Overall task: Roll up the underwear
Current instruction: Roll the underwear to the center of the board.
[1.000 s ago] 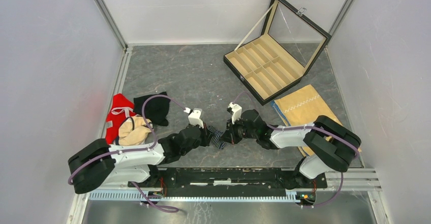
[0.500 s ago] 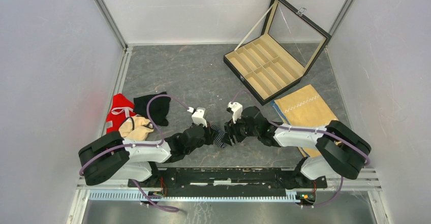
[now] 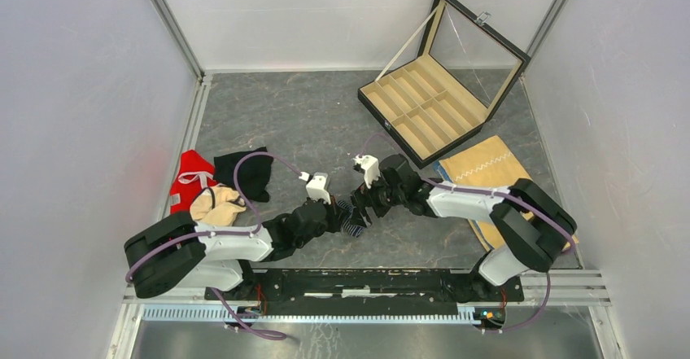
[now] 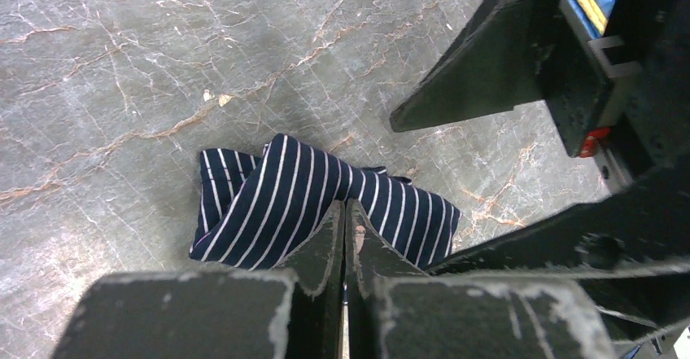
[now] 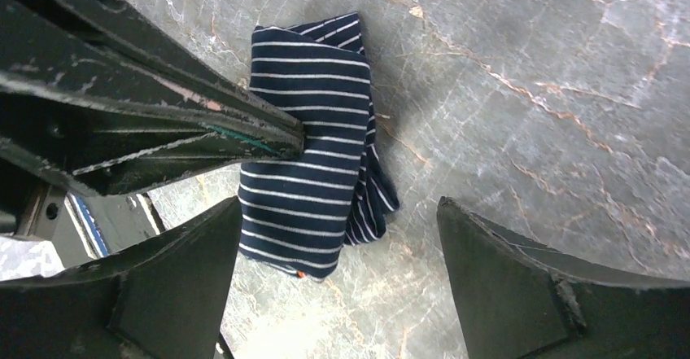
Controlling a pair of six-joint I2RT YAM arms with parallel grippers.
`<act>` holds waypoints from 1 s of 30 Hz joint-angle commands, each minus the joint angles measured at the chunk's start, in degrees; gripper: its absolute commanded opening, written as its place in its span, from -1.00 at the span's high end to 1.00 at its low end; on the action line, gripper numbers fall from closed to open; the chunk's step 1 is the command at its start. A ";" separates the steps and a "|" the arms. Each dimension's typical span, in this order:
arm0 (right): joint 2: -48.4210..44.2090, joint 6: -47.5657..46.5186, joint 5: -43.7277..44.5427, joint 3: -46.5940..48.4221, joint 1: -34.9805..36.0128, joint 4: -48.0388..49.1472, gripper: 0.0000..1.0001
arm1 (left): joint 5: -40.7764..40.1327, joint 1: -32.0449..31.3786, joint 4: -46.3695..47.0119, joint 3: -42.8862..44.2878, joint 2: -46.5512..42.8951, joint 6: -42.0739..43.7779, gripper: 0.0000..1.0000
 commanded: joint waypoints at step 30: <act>10.76 1.99 -4.84 -0.21 -1.52 2.96 1.00 | -0.72 0.06 -10.37 0.78 -9.15 -1.36 0.96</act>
